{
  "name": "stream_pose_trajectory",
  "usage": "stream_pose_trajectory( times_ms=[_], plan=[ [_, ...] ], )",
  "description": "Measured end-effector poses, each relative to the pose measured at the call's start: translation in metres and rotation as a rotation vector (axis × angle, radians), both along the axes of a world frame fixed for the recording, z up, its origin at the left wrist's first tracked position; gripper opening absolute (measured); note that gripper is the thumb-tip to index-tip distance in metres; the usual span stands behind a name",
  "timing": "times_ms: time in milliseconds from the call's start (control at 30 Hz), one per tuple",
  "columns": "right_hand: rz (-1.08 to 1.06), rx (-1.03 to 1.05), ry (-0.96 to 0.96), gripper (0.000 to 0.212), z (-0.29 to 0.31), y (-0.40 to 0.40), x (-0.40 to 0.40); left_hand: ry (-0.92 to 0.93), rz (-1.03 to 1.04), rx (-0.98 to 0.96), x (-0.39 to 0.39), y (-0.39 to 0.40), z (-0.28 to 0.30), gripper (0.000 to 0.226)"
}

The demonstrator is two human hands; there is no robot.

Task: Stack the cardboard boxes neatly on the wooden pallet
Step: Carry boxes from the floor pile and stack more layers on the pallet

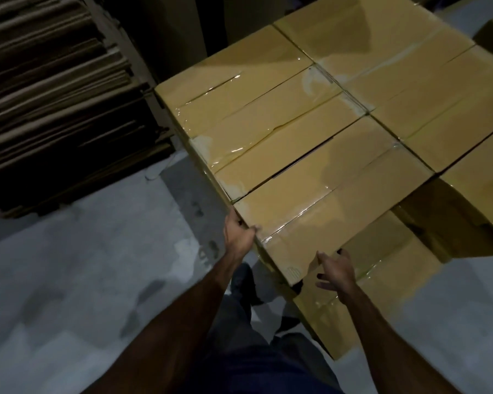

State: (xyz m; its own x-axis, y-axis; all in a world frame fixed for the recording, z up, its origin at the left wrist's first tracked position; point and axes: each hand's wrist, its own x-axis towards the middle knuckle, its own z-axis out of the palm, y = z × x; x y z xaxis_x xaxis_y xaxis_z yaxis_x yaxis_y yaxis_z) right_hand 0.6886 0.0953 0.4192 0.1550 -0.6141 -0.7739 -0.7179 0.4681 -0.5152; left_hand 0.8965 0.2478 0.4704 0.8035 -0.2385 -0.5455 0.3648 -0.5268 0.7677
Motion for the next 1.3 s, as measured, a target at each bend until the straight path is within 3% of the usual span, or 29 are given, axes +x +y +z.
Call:
stream_pose_trajectory(
  times_ms=[200, 367, 600, 767, 867, 933, 1100, 1200, 1300],
  plan=[
    [-0.059, 0.005, -0.016, 0.072, 0.001, 0.004, 0.005, 0.031, 0.113, -0.051, 0.014, -0.006, -0.007, 0.089],
    [-0.064, 0.002, -0.02, 0.047, -0.001, 0.008, 0.014, 0.021, 0.168, -0.089, 0.015, -0.011, -0.013, 0.086],
    [-0.023, 0.008, 0.002, 0.068, -0.003, 0.004, 0.009, -0.01, 0.22, -0.092, 0.015, -0.012, -0.026, 0.085],
    [0.062, -0.013, 0.002, 0.056, 0.006, 0.004, 0.004, -0.031, 0.2, -0.061, 0.016, -0.013, -0.031, 0.087],
    [0.1, -0.029, 0.023, 0.066, 0.01, 0.002, -0.001, -0.065, 0.144, -0.048, 0.015, -0.01, -0.03, 0.084],
    [0.126, -0.041, 0.031, 0.067, 0.012, 0.001, -0.003, -0.165, 0.011, 0.079, 0.012, -0.005, -0.028, 0.081],
    [0.086, -0.032, -0.008, 0.076, 0.027, -0.004, -0.009, -0.725, -0.624, 0.554, 0.017, -0.015, -0.023, 0.076],
    [0.022, -0.027, -0.017, 0.079, 0.034, -0.016, -0.01, -0.871, -0.981, 0.607, 0.032, -0.042, -0.025, 0.076],
    [-0.028, -0.086, -0.012, 0.076, 0.039, -0.033, -0.01, -0.913, -1.171, 0.584, 0.047, -0.076, -0.039, 0.079]
  ],
)
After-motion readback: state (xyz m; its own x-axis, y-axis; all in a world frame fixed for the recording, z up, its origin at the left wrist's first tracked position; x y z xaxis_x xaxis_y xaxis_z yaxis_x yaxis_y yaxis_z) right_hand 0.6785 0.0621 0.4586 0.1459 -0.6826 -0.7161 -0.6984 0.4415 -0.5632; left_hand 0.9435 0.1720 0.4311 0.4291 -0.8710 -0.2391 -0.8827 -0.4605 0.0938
